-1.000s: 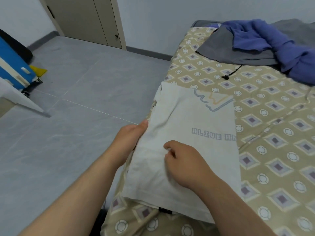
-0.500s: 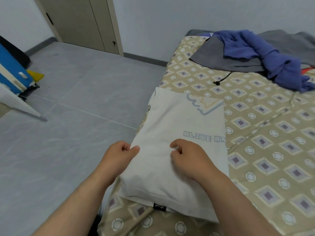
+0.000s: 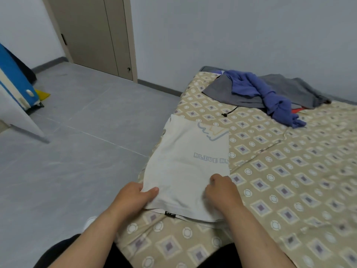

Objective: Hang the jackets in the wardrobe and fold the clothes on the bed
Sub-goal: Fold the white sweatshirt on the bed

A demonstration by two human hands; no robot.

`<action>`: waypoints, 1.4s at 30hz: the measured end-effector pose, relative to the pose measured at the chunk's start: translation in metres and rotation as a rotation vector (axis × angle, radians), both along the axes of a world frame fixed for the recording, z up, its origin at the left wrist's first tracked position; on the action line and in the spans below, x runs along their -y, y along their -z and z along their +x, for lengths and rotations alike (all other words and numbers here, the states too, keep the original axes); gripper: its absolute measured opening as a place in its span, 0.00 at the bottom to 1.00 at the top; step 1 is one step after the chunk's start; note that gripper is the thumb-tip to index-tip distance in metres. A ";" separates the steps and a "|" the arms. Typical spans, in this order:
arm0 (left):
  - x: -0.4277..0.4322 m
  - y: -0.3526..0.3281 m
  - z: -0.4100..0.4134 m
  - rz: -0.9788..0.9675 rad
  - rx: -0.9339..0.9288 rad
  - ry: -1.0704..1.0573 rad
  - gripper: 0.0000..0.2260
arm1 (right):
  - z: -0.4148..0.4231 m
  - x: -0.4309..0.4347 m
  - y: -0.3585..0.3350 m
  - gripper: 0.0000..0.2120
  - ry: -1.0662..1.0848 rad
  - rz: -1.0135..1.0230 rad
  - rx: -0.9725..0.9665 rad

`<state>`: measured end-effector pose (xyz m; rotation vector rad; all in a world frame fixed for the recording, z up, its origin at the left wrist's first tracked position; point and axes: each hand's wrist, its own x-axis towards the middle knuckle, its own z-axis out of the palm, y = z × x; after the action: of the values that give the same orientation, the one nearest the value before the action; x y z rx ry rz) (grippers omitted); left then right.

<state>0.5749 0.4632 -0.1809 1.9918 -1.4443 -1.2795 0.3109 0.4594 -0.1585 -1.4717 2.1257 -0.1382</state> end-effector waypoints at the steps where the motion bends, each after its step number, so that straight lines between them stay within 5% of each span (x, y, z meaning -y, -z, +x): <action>1: -0.001 -0.002 0.004 0.069 -0.129 -0.078 0.12 | -0.001 -0.009 -0.002 0.10 0.013 0.042 -0.044; 3: -0.001 -0.005 0.010 0.170 -0.328 -0.244 0.11 | -0.001 -0.024 -0.005 0.21 0.112 0.142 -0.038; 5: -0.004 -0.004 0.014 0.129 -0.235 -0.226 0.12 | 0.001 -0.033 -0.009 0.30 0.240 0.197 0.032; 7: -0.008 -0.001 0.010 0.048 -0.037 -0.185 0.16 | 0.001 -0.039 -0.016 0.23 0.231 0.276 0.112; 10: -0.016 -0.003 0.008 0.018 -0.004 -0.137 0.14 | 0.005 -0.049 -0.021 0.03 0.397 0.309 0.361; 15: -0.020 -0.006 0.004 -0.024 -0.015 0.008 0.05 | 0.005 -0.063 -0.037 0.06 0.602 0.178 0.631; 19: -0.024 -0.012 -0.006 0.025 -0.356 -0.217 0.06 | 0.001 -0.068 -0.039 0.09 0.702 0.013 0.775; 21: -0.025 -0.020 -0.007 -0.027 -0.387 -0.286 0.02 | 0.002 -0.069 -0.040 0.11 0.670 -0.092 0.692; 24: -0.032 -0.035 -0.003 -0.087 -0.471 -0.331 0.16 | 0.005 -0.073 -0.047 0.22 0.550 -0.227 0.613; 27: -0.040 -0.048 0.007 -0.096 -0.518 -0.320 0.15 | 0.005 -0.079 -0.055 0.16 0.391 -0.270 0.524; 29: -0.049 -0.056 0.020 -0.018 -0.567 -0.273 0.07 | 0.004 -0.087 -0.063 0.07 0.395 -0.150 0.609; 31: -0.059 -0.066 0.038 0.188 -0.635 -0.164 0.02 | -0.001 -0.100 -0.072 0.10 0.331 0.042 0.749; 33: -0.066 -0.073 0.055 0.407 -0.770 -0.055 0.06 | -0.008 -0.113 -0.085 0.16 0.171 0.197 0.868; 36: -0.067 -0.080 0.070 0.436 -1.073 0.028 0.14 | -0.022 -0.123 -0.101 0.23 -0.013 0.308 1.096; 39: -0.060 -0.085 0.069 0.281 -1.285 -0.060 0.24 | -0.036 -0.115 -0.100 0.24 0.140 0.193 1.332; 42: -0.047 -0.076 0.061 0.100 -1.215 -0.297 0.15 | -0.038 -0.093 -0.084 0.13 0.399 0.039 1.140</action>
<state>0.6356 0.5105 -0.1049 0.9648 -0.4686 -1.8809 0.2727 0.5521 -0.0740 -0.6120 1.3807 -0.8455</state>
